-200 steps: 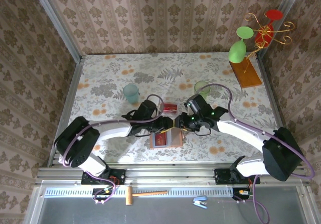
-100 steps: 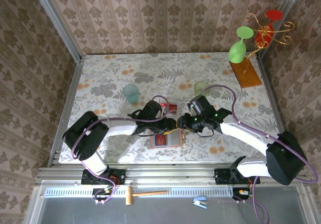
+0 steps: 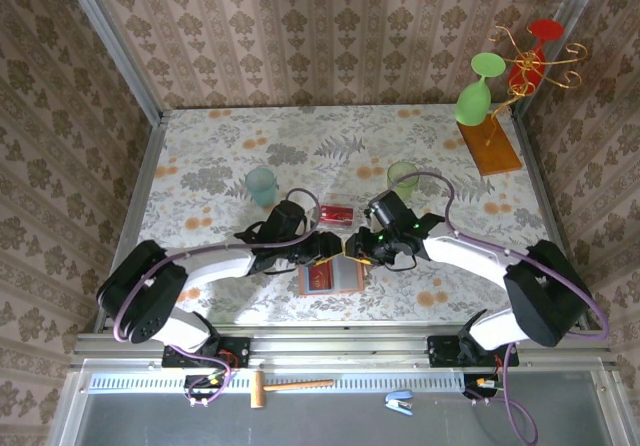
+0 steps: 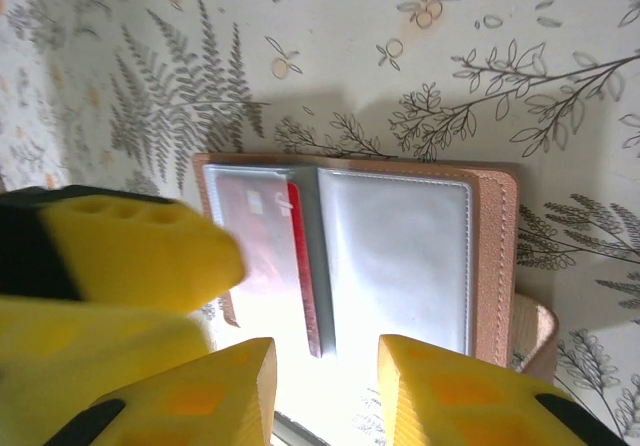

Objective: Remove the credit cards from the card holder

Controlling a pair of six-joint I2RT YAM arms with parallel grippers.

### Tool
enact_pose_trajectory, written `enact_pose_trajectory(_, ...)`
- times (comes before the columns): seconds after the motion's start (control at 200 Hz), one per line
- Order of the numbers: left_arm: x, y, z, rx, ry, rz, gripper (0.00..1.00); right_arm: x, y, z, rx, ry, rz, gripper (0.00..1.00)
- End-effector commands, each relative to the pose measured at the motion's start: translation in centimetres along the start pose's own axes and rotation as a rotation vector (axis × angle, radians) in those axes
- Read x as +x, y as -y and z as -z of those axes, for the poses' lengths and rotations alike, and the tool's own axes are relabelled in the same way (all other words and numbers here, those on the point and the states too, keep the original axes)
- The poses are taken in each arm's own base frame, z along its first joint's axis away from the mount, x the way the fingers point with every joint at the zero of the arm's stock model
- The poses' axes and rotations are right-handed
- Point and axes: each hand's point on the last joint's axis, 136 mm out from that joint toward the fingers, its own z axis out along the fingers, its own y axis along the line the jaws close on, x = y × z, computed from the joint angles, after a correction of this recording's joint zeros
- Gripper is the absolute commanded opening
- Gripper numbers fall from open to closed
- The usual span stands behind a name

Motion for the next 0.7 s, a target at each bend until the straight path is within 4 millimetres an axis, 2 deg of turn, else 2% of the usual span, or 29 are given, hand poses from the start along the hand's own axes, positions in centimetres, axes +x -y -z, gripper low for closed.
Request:
enact_pose_trajectory(0.0, 0.1, -1.1, 1.1, -0.028, 0.022, 0.001, 0.46, 0.1, -2.1, -0.8, -0.033, -0.028, 0.017, 0.32)
enact_pose_trajectory(0.15, 0.5, -2.1, 2.0, -0.041, 0.049, 0.015, 0.46, 0.7, -3.1, -2.5, -0.042, -0.074, 0.029, 0.32)
enact_pose_trajectory(0.375, 1.4, -3.8, 2.9, -0.057, 0.084, 0.041, 0.45, 1.4, -3.5, -4.3, -0.024, -0.121, 0.037, 0.31)
enact_pose_trajectory(0.525, 1.8, -4.8, 3.4, -0.069, 0.109, 0.056, 0.45, 1.5, -3.8, -4.4, -0.013, -0.127, 0.043, 0.31)
enact_pose_trajectory(0.695, 1.8, -5.1, 3.5, -0.068, 0.114, 0.058, 0.41, 1.0, -4.4, -3.6, 0.002, -0.107, 0.065, 0.3)
